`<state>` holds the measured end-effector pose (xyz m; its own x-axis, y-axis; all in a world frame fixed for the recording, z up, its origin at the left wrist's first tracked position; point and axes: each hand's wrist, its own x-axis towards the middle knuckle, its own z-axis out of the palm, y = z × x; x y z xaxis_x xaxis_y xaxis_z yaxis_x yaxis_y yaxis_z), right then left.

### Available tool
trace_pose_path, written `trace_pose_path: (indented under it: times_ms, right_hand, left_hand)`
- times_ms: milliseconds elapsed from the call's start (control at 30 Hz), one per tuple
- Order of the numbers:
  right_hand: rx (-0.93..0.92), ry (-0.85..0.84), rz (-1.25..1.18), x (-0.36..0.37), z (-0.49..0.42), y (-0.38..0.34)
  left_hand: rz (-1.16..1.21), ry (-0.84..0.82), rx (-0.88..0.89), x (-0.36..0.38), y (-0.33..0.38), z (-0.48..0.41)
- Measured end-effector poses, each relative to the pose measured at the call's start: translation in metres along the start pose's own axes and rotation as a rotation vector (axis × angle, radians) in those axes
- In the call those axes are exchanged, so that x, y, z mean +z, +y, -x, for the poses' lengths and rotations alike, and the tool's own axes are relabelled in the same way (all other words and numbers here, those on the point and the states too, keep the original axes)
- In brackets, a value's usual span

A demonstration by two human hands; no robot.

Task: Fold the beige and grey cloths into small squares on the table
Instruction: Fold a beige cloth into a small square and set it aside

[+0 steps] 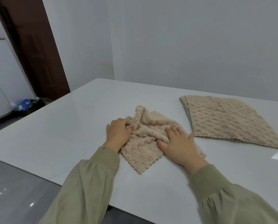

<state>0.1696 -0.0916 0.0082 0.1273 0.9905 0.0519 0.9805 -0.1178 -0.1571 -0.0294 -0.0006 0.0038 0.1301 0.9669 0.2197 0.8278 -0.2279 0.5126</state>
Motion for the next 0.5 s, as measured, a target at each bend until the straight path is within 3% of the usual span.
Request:
trace_pose_path:
  times_ms: [133,233,333,400,433,500]
  right_hand:
    - [0.017,0.008,-0.005,0.001,-0.006,0.000]
    - [0.022,-0.001,0.013,0.002,-0.008,0.001]
    - [0.005,0.053,-0.031,0.002,-0.007,0.002]
    - [0.008,0.171,-0.120,0.001,-0.008,0.003]
    - [0.024,0.227,-0.160,0.000,-0.009,0.004]
    - [0.052,0.259,-0.161,0.001,-0.012,0.005]
  left_hand:
    - [0.195,0.202,-0.116,-0.004,-0.001,-0.002]
    - [0.176,0.296,-0.219,-0.007,-0.009,-0.010]
    - [0.003,0.320,-0.068,-0.008,-0.006,-0.010]
    - [0.015,0.351,0.077,-0.011,0.004,-0.003]
    - [0.041,0.311,0.136,-0.015,0.011,0.003]
    - [0.084,0.082,0.185,-0.016,0.027,0.020]
